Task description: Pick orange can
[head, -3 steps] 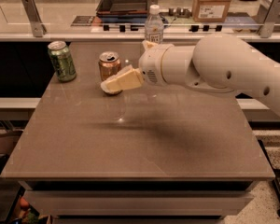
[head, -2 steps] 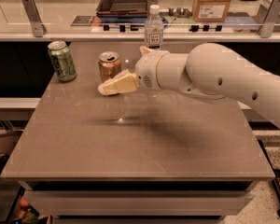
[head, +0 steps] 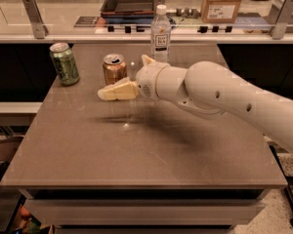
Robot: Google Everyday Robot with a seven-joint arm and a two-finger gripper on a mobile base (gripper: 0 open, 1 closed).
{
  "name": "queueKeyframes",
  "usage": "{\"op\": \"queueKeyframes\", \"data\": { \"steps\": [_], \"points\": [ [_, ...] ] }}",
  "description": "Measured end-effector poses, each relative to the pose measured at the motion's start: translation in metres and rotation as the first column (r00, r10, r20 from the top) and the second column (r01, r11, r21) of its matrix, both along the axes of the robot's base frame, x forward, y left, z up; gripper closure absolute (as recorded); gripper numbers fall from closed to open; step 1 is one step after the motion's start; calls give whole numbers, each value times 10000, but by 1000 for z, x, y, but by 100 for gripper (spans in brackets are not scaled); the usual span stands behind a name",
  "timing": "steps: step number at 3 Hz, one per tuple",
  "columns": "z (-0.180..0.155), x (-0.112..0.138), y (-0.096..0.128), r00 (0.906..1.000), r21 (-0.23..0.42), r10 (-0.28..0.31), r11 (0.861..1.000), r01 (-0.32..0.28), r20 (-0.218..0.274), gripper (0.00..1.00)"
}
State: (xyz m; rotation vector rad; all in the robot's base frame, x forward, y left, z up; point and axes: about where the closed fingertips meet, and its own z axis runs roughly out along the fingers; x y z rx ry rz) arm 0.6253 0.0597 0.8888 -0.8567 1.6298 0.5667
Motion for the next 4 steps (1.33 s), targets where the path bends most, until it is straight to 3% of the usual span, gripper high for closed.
{"op": "queueKeyframes", "data": {
  "steps": [2,3,4],
  "points": [
    [-19,11,15,9999,1335,-104,9910,87,118,0],
    [-18,9,21,9999,1412,-10,9900,-5,102,16],
    [-18,8,23,9999,1416,20,9899,-35,107,40]
  ]
}}
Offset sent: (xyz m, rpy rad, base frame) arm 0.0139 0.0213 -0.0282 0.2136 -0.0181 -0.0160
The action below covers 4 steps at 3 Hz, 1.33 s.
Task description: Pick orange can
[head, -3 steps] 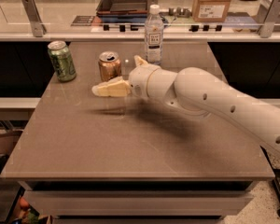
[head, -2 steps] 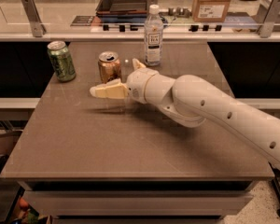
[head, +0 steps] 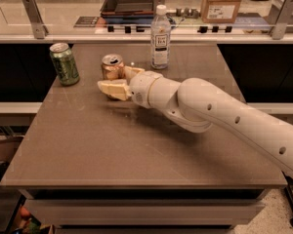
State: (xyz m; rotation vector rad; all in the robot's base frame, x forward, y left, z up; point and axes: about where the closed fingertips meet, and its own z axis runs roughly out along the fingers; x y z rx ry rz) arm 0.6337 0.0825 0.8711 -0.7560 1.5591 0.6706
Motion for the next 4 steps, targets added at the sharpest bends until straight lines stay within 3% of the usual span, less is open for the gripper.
{"op": "queueKeyframes", "data": {
  "steps": [2,3,4],
  "points": [
    [1,-1,4,10000,-1,60,10000,-60,10,87],
    [1,-2,6,10000,0,93,10000,-93,16,100],
    [12,-3,3,9999,-28,121,9999,-121,99,100]
  ]
}}
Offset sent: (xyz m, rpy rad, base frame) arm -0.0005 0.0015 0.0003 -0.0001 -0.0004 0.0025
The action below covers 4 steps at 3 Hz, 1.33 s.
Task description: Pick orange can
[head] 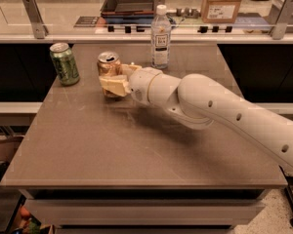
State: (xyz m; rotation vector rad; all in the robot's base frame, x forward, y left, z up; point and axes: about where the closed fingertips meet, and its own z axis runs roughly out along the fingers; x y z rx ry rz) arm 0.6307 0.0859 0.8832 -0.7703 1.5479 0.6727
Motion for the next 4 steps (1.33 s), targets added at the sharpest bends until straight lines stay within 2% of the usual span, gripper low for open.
{"op": "queueKeyframes", "data": {
  "steps": [1,2,4],
  "points": [
    [20,-1,-5,10000,-116,-11,9999,11,39,100],
    [45,-2,-11,9995,-254,-99,9996,107,285,100],
    [96,-6,-20,9925,-347,-286,9989,330,1188,100]
  ]
}}
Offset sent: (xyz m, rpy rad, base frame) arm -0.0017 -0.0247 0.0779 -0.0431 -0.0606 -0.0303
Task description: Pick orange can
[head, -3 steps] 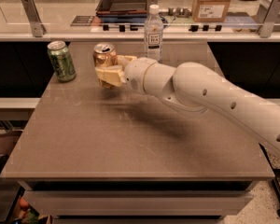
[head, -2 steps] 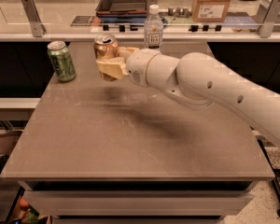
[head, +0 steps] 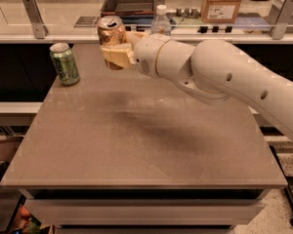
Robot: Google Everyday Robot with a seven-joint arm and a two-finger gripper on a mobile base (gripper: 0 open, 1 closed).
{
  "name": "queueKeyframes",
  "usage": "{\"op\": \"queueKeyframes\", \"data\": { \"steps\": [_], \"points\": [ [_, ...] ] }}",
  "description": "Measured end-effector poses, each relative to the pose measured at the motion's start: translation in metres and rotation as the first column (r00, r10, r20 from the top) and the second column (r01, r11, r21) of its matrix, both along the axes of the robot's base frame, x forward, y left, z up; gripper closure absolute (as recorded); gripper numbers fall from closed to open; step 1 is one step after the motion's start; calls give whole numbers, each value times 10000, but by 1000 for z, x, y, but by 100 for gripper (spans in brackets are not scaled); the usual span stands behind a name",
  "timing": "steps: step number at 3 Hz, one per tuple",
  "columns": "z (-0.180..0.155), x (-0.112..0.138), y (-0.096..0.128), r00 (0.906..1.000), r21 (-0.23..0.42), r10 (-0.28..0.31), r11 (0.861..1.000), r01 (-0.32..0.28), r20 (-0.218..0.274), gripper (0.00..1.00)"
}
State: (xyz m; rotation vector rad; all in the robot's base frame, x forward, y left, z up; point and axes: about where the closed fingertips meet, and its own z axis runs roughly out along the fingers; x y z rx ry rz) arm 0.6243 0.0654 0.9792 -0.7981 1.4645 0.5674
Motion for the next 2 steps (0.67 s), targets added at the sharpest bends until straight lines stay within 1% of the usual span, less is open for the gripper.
{"op": "queueKeyframes", "data": {
  "steps": [1,2],
  "points": [
    [20,-3,1,9993,-135,-19,9999,24,362,100],
    [20,-4,1,9993,-136,-18,9999,23,362,100]
  ]
}}
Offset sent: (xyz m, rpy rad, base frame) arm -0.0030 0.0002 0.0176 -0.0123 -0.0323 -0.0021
